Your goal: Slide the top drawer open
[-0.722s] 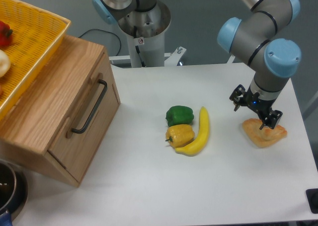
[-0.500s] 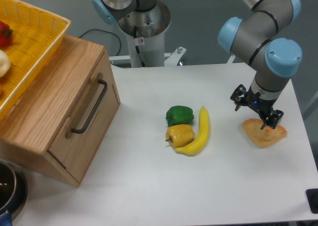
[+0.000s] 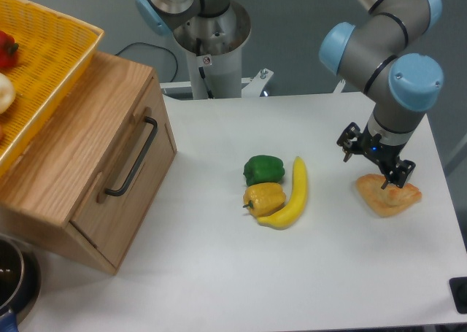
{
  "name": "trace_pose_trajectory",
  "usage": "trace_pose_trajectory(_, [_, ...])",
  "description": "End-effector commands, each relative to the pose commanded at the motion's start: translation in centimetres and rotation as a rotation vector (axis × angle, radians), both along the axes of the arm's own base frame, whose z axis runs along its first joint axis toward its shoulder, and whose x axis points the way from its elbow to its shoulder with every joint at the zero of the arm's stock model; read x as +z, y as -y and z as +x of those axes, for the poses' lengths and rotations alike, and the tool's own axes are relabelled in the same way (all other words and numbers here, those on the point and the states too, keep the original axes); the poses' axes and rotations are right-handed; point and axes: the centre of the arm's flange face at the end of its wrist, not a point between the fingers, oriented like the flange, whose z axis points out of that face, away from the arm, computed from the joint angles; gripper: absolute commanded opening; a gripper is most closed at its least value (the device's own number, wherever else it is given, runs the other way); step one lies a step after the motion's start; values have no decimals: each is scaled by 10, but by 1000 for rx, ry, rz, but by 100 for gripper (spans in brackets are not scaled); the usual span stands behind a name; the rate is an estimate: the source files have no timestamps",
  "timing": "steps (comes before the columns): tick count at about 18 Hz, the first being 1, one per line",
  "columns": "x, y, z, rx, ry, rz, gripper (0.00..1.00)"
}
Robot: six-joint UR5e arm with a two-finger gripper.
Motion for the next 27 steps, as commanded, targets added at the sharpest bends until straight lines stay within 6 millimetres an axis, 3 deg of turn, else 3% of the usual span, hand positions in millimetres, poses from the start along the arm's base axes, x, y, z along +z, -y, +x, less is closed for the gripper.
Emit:
trace_pose_trajectory(4, [11, -2, 36, 44, 61, 25, 100])
trace_pose_trajectory(10, [61, -15, 73, 204, 214, 221, 100])
trace_pose_trajectory(13, [81, -35, 101, 230, 255, 249, 100])
trace_pose_trajectory(18, [92, -67, 126, 255, 269, 250, 100])
trace_pose_trajectory(23, [95, -79, 142, 247, 324, 211, 100])
trace_pose_trajectory(27, [99, -102, 166, 312, 369, 184, 100])
